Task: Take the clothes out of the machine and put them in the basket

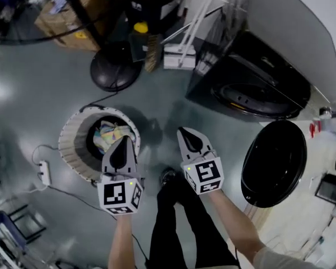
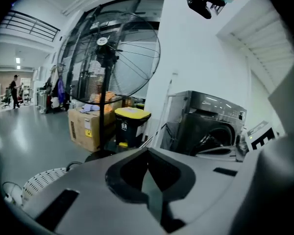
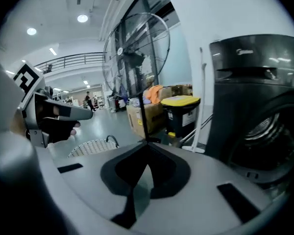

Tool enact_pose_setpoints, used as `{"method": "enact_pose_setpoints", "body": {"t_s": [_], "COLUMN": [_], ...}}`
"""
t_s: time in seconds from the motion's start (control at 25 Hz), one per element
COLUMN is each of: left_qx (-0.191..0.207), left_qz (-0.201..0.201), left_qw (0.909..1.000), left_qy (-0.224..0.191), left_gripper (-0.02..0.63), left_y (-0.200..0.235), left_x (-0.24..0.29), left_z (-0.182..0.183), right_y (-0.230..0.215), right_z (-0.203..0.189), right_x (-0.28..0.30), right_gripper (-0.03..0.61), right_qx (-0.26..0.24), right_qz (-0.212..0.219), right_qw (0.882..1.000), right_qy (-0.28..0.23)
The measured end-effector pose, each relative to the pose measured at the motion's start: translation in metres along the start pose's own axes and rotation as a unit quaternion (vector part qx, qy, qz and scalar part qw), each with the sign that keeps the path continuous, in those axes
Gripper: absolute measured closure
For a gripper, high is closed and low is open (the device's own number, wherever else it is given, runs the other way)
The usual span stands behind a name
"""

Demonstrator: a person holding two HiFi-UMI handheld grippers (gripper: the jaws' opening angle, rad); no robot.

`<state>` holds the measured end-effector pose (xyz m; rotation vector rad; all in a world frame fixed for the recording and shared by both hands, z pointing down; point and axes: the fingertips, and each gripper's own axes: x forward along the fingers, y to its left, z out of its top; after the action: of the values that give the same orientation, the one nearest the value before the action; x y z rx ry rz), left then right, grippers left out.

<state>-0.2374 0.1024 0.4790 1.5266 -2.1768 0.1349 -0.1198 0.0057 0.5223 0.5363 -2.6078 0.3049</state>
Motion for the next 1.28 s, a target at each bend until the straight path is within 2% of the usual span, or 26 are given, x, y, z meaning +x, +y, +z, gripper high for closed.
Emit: {"method": "enact_pose_setpoints", "body": {"t_s": [0.16,0.28,0.44,0.56,0.8,1.28], "left_qx": [0.03,0.053,0.078,0.089,0.108,0.131], "left_qz": [-0.056,-0.095,-0.141,-0.161,-0.187,-0.202], "left_qw": [0.9979,0.9939,0.9867,0.9826,0.9761,0.9707], "left_qy": [0.009,0.015,0.021,0.027,0.024,-0.01], "left_gripper": [0.595,0.595,0.595,0.595,0.595,0.595], "left_y": [-0.069,-0.118,-0.169,-0.202,-0.244,-0.275], "left_x": [0.025,0.037,0.046,0.044,0.023,-0.034], "left_z": [0.014,0.021,0.028,0.033,0.064,0.173], "right_y": [-0.071,-0.116,-0.16,-0.182,-0.194,-0.192], "right_z": [-0.01,-0.024,-0.036,-0.036,-0.009,0.125], "right_x": [-0.07,-0.127,-0.19,-0.229,-0.286,-0.363], "right_gripper": [0.557,0.557,0.557,0.557,0.557,0.557], "right_qx": [0.026,0.049,0.076,0.085,0.096,0.08], "right_qz": [-0.071,-0.128,-0.196,-0.227,-0.247,-0.261], "right_qw": [0.997,0.991,0.978,0.97,0.964,0.96], "right_qy": [0.0,0.004,0.0,-0.004,-0.017,-0.062]}}
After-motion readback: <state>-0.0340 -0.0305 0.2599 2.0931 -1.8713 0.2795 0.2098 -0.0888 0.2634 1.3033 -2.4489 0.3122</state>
